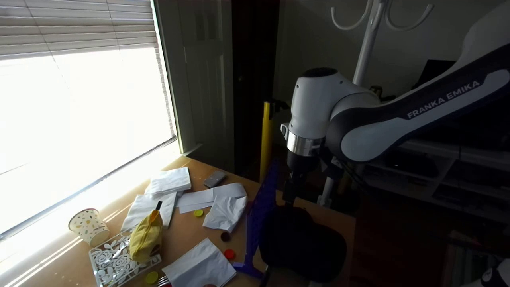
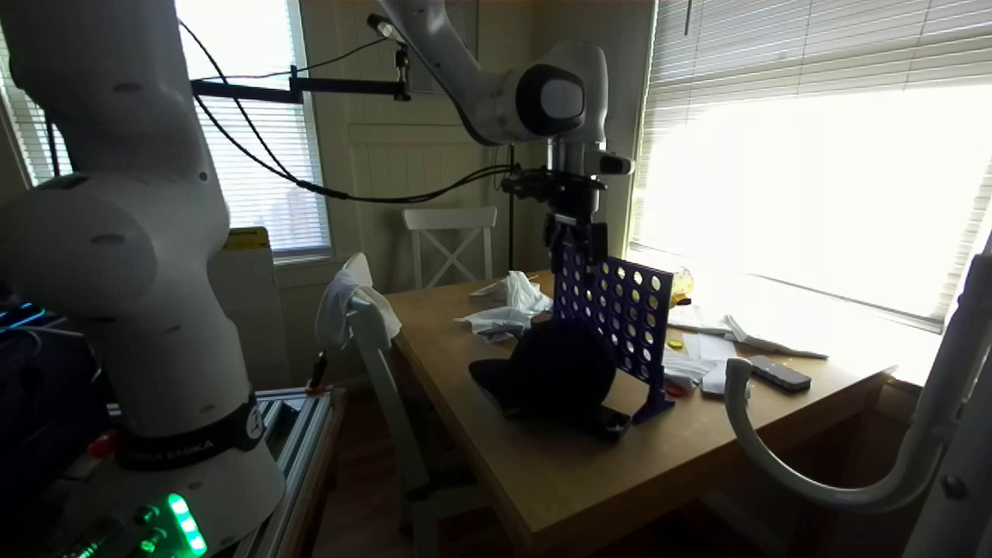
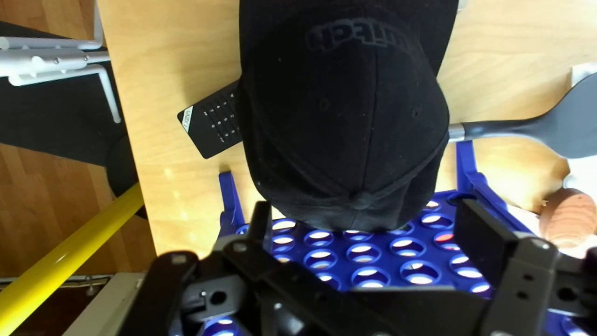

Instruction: Hang the snapback on the coat rack

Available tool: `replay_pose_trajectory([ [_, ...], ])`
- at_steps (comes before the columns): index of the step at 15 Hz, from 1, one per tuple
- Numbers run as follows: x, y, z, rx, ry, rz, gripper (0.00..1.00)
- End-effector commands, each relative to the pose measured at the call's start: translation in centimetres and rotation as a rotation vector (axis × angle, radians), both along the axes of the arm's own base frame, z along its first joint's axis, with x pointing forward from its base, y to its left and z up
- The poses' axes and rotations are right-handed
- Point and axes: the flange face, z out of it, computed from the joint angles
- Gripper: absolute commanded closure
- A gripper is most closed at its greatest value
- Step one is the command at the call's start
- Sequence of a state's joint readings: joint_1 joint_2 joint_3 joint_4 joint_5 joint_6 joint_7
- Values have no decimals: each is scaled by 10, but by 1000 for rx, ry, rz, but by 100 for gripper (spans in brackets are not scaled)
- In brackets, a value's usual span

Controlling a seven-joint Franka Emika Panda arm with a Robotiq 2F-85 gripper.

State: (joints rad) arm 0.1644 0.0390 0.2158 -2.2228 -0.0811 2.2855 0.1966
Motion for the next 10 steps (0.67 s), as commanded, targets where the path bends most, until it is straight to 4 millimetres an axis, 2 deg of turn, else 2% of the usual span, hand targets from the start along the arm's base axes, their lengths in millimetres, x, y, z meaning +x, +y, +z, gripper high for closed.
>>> replay_pose_trajectory([
  [1, 1, 0, -5, 0, 8, 5, 0],
  [10, 8, 4, -27, 10, 36, -3, 0],
])
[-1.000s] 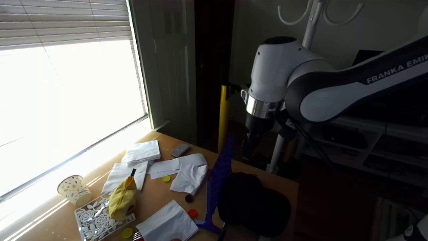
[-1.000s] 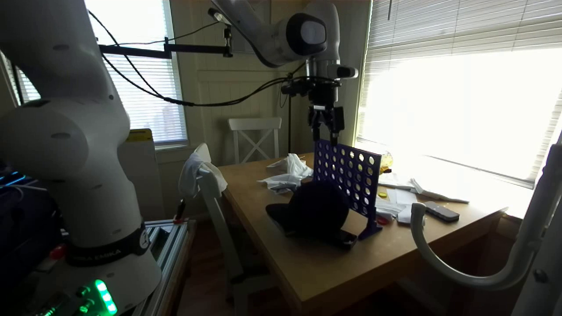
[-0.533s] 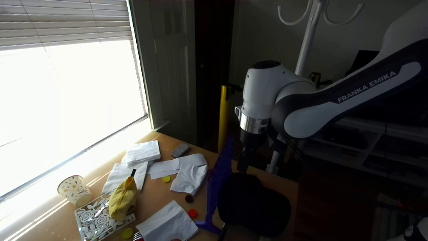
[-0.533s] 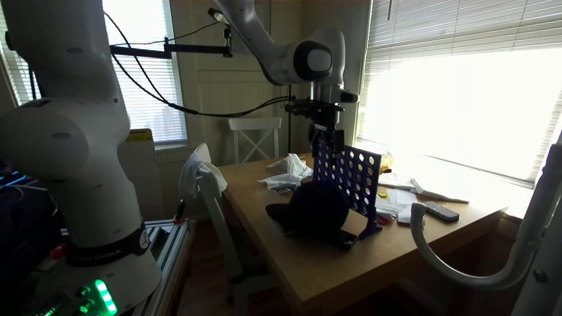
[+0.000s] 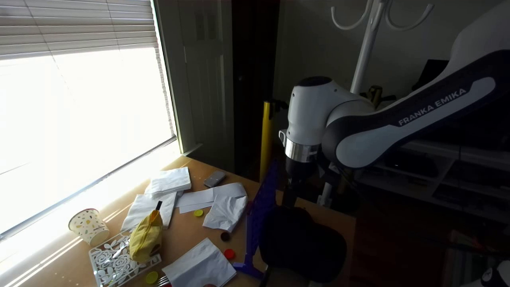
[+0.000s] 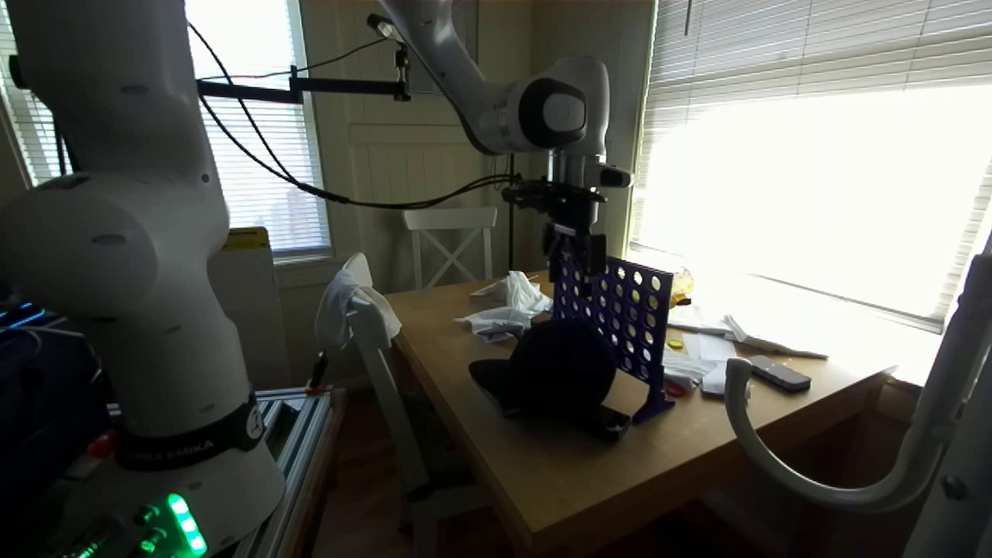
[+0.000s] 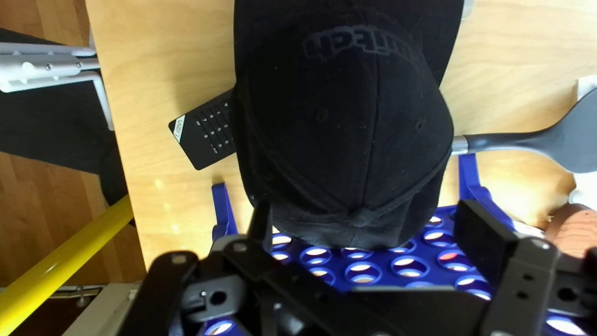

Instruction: Hang the snapback on the coat rack

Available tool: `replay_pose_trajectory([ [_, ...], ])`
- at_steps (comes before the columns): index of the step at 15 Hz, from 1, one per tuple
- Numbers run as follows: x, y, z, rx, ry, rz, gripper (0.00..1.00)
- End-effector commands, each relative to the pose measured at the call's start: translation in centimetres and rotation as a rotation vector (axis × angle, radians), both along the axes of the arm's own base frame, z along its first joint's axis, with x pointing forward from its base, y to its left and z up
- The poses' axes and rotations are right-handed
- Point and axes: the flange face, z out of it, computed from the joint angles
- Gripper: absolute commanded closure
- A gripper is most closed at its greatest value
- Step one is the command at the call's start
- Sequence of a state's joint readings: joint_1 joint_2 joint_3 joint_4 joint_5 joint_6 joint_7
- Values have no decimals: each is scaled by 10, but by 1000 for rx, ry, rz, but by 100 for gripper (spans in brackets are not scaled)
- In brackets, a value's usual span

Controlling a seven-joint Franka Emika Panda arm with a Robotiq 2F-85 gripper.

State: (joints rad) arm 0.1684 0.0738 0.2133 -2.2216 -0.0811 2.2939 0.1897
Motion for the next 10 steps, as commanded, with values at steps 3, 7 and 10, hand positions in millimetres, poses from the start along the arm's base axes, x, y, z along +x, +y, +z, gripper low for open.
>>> replay_pose_trajectory([
  [3, 9, -1, -21, 10, 25, -23, 0],
  [7, 14, 0, -31, 16, 42, -20, 14],
  [10, 20, 0, -37, 14, 30, -14, 19],
])
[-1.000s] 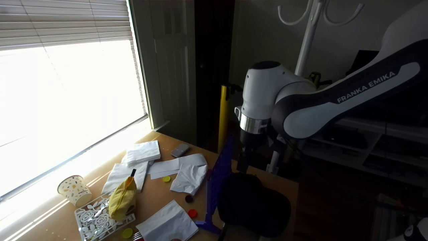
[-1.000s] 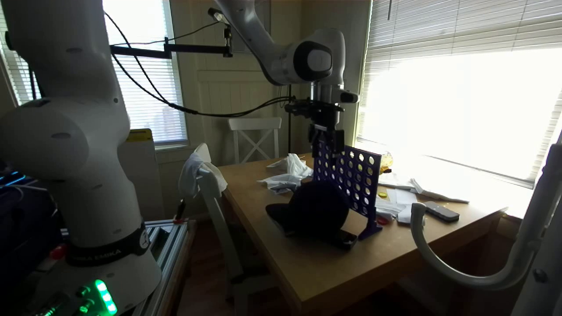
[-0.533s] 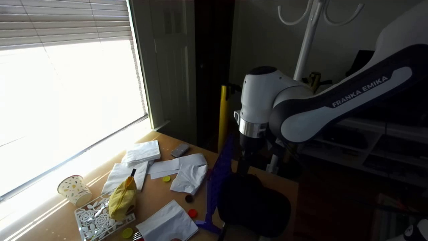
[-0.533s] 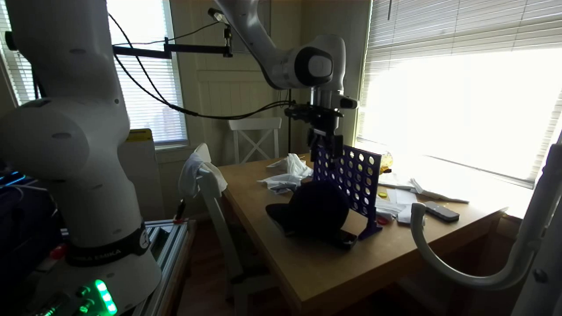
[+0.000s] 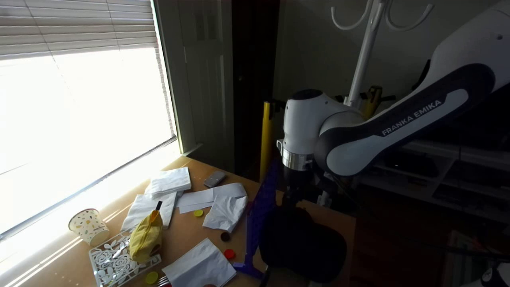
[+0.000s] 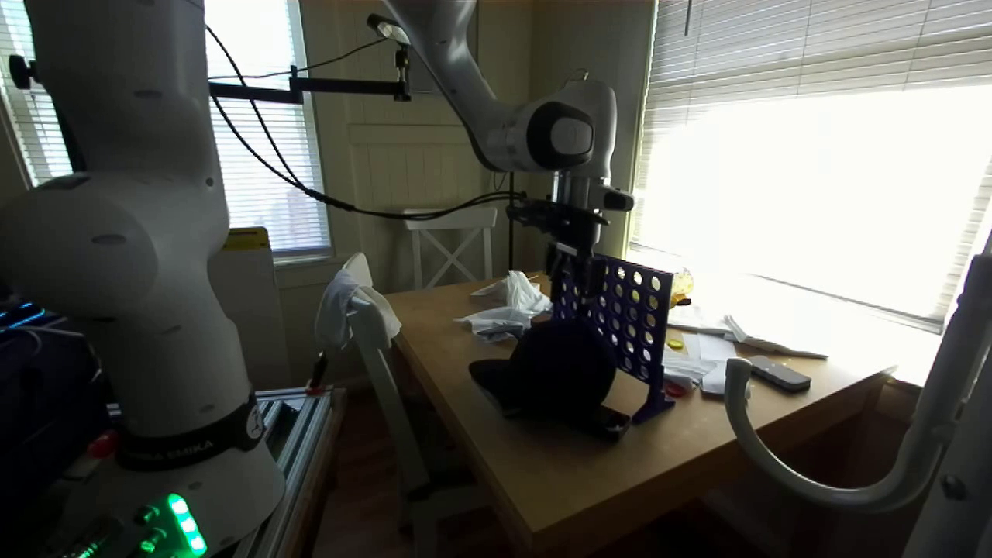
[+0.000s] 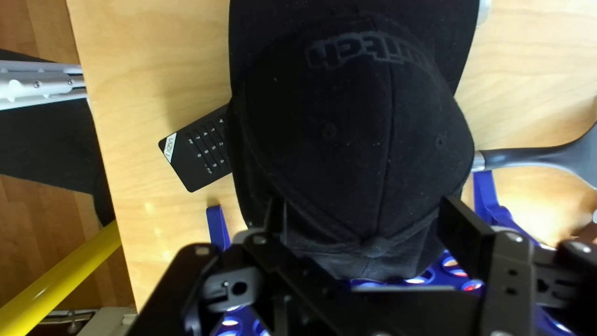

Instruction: Hang the snapback on the coat rack

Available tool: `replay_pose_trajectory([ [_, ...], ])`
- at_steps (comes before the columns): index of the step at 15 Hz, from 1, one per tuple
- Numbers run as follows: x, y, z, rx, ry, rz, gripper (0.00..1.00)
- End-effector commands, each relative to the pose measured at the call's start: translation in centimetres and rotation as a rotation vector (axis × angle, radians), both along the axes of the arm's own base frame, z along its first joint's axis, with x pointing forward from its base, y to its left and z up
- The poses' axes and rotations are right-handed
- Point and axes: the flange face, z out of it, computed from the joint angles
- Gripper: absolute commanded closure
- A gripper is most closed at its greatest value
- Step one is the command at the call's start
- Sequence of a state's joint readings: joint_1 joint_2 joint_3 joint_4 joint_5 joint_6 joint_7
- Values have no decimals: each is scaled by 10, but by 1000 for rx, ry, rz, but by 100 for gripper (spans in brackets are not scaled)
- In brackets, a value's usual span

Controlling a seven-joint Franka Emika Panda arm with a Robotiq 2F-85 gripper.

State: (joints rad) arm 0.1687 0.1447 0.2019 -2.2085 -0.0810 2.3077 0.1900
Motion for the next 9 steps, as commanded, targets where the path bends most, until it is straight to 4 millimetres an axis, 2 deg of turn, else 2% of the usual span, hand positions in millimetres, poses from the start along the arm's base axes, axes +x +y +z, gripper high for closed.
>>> replay_pose_trajectory([
  [1, 15, 3, -7, 15, -20, -7, 17],
  [3, 20, 4, -10, 19, -24, -6, 21],
  [4, 23, 4, -11, 21, -25, -6, 26],
  [5, 26, 6, -13, 24, -28, -5, 25],
  [9, 32, 18, -14, 29, -24, 2, 39],
])
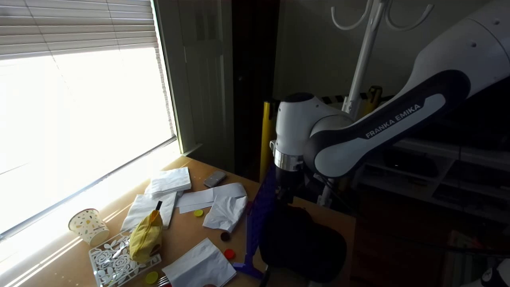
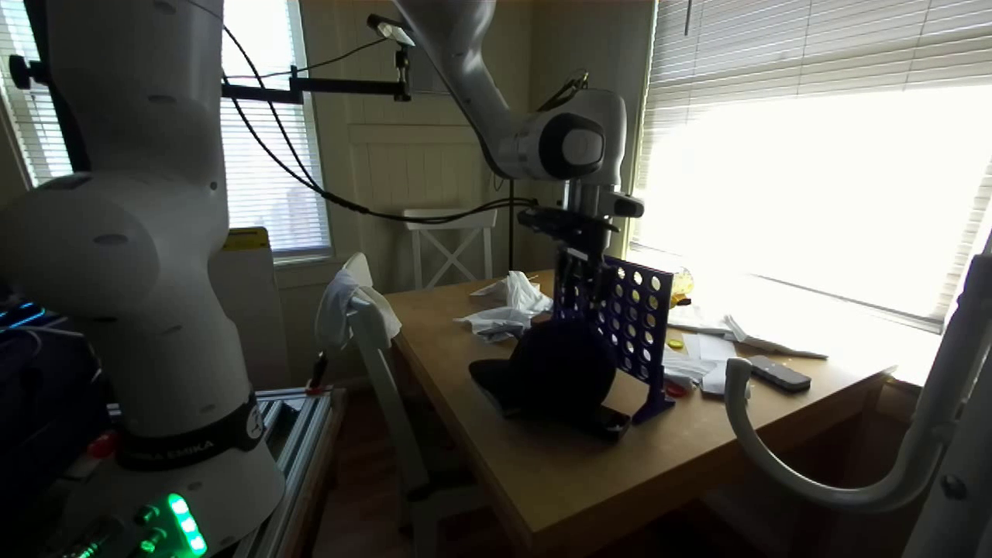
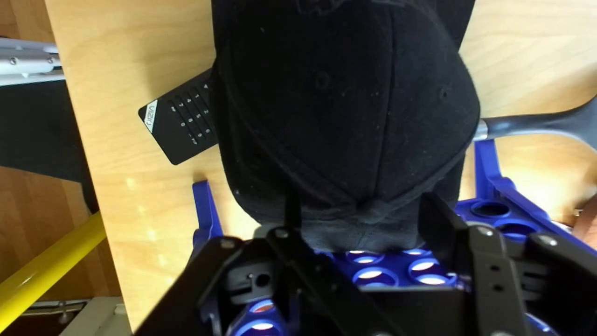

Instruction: Hang the snapback on the coat rack

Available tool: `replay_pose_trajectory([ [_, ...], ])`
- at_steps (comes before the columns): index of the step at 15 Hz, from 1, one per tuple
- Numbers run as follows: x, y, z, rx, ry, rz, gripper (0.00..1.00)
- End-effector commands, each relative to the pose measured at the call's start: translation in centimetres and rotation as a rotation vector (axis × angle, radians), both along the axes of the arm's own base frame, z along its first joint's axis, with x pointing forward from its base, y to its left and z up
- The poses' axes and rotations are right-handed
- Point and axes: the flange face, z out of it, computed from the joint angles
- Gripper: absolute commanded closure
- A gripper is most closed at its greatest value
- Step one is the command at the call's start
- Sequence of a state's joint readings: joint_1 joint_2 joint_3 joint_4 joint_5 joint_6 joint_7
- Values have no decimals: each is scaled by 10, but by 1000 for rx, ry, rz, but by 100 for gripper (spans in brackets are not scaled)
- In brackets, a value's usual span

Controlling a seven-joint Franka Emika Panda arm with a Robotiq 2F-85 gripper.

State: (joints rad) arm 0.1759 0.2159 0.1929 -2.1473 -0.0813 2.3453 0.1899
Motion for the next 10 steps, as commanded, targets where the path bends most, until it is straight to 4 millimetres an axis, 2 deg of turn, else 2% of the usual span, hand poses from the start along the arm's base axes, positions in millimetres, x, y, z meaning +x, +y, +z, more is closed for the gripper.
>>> replay_pose_trajectory([
  [1, 13, 13, -6, 5, -1, 7, 36],
  [6, 17, 22, -14, 6, 9, 14, 48],
  [10, 17, 22, -18, 2, 19, 11, 53],
])
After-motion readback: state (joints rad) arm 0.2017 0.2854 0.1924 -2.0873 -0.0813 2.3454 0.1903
